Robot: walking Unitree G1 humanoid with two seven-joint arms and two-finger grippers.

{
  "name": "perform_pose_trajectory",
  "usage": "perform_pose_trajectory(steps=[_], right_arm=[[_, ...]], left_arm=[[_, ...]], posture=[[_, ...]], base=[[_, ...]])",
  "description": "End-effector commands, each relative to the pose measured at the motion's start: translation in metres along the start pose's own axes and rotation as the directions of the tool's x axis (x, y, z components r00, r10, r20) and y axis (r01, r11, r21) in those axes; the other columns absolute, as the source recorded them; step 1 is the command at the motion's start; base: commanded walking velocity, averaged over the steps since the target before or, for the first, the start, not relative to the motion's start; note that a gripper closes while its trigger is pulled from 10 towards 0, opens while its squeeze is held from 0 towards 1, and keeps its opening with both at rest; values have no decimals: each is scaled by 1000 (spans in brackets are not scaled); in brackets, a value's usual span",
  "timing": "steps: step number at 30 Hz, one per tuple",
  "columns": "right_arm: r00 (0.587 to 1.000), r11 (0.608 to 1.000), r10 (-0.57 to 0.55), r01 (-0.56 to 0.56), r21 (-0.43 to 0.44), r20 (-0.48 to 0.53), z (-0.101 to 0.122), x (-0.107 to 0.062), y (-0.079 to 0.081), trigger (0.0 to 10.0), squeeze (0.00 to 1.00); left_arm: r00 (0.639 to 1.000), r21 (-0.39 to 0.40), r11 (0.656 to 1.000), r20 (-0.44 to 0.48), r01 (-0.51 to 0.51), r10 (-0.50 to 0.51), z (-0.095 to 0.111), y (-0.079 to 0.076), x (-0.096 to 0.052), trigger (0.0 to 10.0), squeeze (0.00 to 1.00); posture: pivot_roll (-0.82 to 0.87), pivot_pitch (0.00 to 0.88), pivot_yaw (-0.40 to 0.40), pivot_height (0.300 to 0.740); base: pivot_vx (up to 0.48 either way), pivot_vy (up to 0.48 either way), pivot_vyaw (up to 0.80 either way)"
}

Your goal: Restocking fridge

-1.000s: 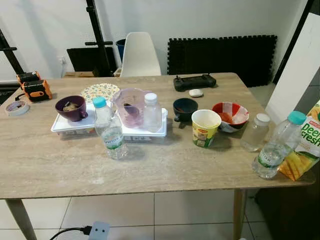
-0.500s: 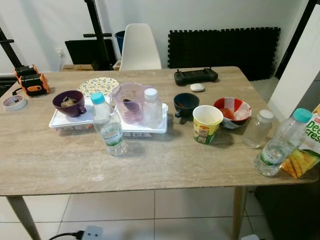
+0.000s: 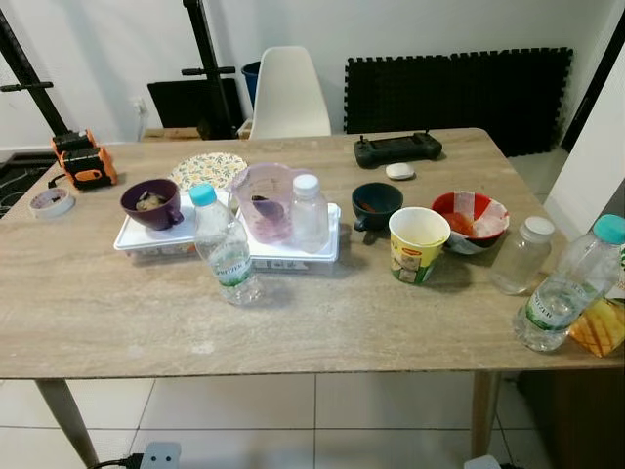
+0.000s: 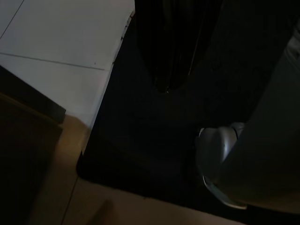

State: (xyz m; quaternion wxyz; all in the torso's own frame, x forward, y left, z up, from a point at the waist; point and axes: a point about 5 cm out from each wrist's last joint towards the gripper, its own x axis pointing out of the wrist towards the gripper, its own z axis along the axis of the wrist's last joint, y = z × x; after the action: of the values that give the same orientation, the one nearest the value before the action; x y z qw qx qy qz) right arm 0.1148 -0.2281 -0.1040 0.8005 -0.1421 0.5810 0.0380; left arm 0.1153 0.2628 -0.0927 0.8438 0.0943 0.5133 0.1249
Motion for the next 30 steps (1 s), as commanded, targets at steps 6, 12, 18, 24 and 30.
perform_pose_trajectory(steps=[6,12,18,24,30], right_arm=[[1000,1000,-11,11,4,-12,-4,-1,-6,10000,0],[1000,1000,-19,19,-6,-7,-1,-1,-12,10000,0],[1000,1000,-27,28,-12,9,4,-1,-15,10000,0],[999,999,-28,27,-32,-20,-8,-3,-19,10000,0],[999,999,-34,33,-28,-20,-10,-4,-22,10000,0]], left_arm=[[1000,-5,1000,-4,-14,14,-1,6,0,10000,0],[1000,-32,999,-25,-18,17,-9,4,-2,10000,0],[998,-40,999,-56,-12,9,-19,0,-4,10000,0],[999,-46,998,-37,29,-31,-12,-16,-3,10000,0],[998,-29,998,-38,56,-57,-12,-26,-3,10000,0]], posture=[[-48,0,11,740],[-41,7,-13,740],[-73,0,-1,740],[-101,4,-25,740],[-115,14,-25,740]], base=[[0,0,0],[0,0,0],[0,0,0],[0,0,0],[0,0,0]])
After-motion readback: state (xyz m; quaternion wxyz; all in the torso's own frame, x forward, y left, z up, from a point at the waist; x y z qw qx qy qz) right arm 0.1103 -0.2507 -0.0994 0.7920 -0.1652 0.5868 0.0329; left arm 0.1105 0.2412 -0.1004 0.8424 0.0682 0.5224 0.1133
